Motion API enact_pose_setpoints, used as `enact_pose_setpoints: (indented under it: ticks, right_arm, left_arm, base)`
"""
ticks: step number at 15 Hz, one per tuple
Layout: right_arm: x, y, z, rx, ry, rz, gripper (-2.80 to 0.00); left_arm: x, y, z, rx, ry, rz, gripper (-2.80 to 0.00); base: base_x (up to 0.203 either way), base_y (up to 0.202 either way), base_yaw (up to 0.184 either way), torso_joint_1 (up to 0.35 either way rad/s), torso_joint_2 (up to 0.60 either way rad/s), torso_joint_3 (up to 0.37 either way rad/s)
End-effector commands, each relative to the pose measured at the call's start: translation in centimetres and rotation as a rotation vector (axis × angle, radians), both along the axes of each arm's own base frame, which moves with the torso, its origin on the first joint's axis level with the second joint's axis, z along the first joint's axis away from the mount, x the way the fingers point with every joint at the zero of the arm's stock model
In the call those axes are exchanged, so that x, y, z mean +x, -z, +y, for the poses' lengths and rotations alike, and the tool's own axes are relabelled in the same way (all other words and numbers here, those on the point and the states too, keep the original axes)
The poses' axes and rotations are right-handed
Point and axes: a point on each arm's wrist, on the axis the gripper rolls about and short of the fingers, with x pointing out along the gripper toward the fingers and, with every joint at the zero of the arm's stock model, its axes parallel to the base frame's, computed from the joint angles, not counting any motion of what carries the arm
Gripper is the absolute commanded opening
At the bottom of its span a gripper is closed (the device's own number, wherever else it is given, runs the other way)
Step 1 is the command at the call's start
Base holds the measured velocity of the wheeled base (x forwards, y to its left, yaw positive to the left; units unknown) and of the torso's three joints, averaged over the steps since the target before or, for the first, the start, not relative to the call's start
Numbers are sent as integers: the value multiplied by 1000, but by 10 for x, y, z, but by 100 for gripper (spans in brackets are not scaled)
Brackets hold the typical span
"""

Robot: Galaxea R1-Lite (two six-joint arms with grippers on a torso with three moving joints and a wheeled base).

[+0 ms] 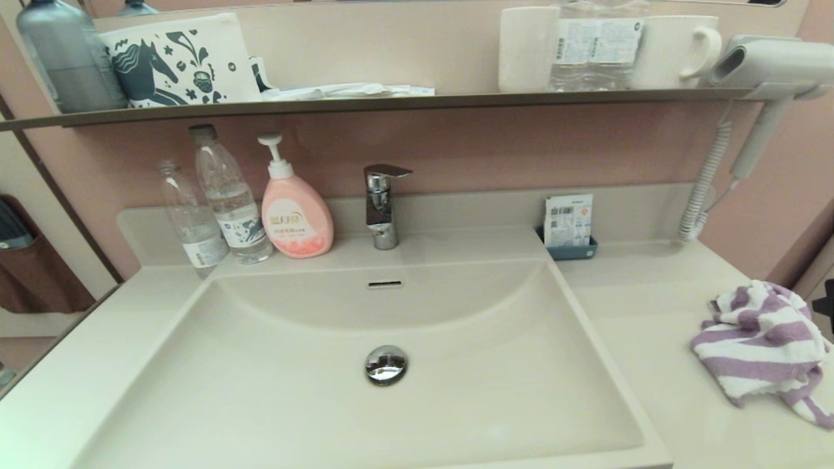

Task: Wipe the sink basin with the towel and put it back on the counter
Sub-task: Pick up the cloth

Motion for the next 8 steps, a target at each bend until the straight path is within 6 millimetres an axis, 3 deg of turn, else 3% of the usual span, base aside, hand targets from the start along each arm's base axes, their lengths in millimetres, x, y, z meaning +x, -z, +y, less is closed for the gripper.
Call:
enact_pose_setpoints:
  ticks: [1,4,8]
  right_arm:
    - [20,10,0,-20,9,67,0]
    - [21,15,2,55,-76,95,0]
    - [39,33,-22,107,-1,167,0]
  left_arm:
    - [0,0,0,-1,-1,1,-280]
    - [0,0,0,-1,-1,1,-280]
    - [0,0,0,-1,-1,1,-280]
  base:
    - [0,0,0,0,0,0]
    - [0,0,0,0,0,0]
    - [0,0,0,0,0,0]
